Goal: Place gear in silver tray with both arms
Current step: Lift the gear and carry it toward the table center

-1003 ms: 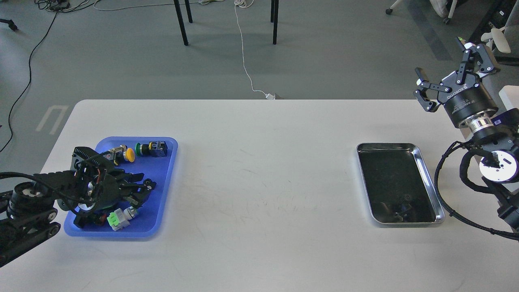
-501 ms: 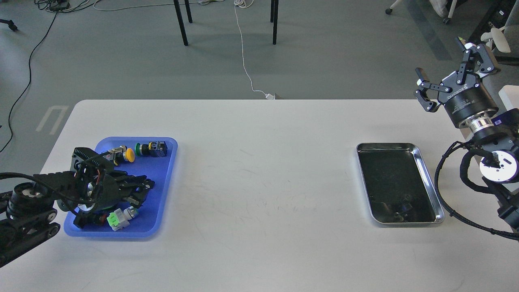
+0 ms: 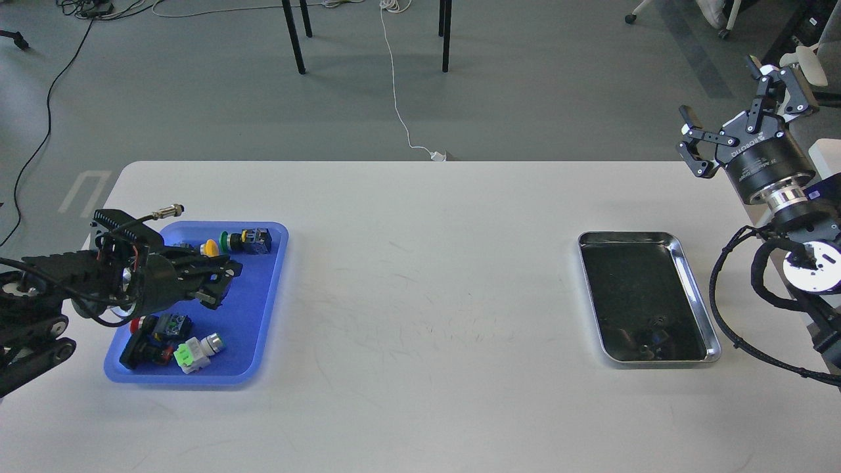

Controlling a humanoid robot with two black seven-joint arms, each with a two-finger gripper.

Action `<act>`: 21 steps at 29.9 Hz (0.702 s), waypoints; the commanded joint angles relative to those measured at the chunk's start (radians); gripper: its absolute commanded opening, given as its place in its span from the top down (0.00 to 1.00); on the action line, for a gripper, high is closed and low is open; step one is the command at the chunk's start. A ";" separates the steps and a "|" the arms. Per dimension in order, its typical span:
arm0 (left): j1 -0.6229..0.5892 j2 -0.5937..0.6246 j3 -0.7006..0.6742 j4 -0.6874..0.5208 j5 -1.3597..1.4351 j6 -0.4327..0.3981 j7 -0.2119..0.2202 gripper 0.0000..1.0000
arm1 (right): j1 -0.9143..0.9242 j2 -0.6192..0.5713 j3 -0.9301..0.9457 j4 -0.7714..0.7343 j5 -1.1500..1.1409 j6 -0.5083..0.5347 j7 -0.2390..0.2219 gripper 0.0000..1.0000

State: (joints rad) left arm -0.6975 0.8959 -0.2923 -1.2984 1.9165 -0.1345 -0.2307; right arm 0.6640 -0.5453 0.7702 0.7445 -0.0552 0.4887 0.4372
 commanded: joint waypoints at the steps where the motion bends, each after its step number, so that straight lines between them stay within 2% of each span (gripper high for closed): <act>1: -0.074 -0.044 0.012 -0.024 -0.002 -0.007 0.008 0.79 | 0.002 -0.005 0.007 0.018 0.000 0.000 0.002 0.01; 5: -0.154 -0.194 0.016 -0.016 0.004 -0.085 0.031 0.79 | -0.024 -0.076 0.004 0.105 0.000 0.000 0.002 0.01; 9: -0.192 -0.319 0.016 -0.010 0.006 -0.160 0.085 0.79 | -0.096 -0.149 0.012 0.206 -0.002 0.000 0.002 0.01; 13: -0.194 -0.487 0.025 0.028 0.009 -0.172 0.146 0.79 | -0.145 -0.217 -0.014 0.226 -0.012 0.000 -0.002 0.01; 21: -0.203 -0.732 0.120 0.166 0.036 -0.172 0.180 0.79 | -0.195 -0.269 -0.063 0.228 -0.014 0.000 -0.002 0.01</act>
State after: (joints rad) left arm -0.8977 0.2317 -0.1935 -1.1710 1.9382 -0.3070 -0.0587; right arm 0.4772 -0.7960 0.7131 0.9702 -0.0702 0.4887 0.4356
